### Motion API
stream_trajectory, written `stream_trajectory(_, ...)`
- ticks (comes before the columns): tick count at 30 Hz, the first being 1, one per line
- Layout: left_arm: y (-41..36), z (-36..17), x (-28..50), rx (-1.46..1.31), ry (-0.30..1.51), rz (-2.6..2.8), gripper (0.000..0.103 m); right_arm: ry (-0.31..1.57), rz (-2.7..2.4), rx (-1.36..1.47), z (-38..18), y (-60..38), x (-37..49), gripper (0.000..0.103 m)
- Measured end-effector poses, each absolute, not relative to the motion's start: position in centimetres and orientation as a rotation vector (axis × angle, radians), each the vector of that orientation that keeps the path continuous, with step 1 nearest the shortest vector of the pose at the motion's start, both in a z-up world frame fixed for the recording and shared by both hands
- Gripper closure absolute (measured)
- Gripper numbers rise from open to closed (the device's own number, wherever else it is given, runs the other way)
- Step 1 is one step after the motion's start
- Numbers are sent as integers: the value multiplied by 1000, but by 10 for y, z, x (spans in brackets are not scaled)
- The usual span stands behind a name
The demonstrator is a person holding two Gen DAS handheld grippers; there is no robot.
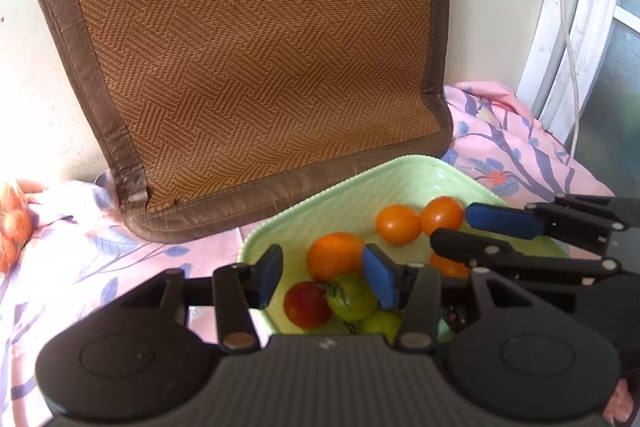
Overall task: Organize fruits
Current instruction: 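Open both tools to release the tomatoes into the basket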
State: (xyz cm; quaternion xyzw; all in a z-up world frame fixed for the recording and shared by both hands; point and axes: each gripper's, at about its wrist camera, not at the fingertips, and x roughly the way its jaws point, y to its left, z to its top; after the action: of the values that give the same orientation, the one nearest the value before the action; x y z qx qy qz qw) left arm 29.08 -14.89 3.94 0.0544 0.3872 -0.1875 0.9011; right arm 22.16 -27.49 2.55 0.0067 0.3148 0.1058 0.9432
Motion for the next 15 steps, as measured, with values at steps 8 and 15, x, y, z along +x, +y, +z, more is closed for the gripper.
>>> stream_trajectory(8,-144,44,281,107,790,-377,53,606,196,42,37,-282,204,64)
stream_trajectory(15,-140,58,246,104,734,-386,48,531,144,115,53,-284,164,61)
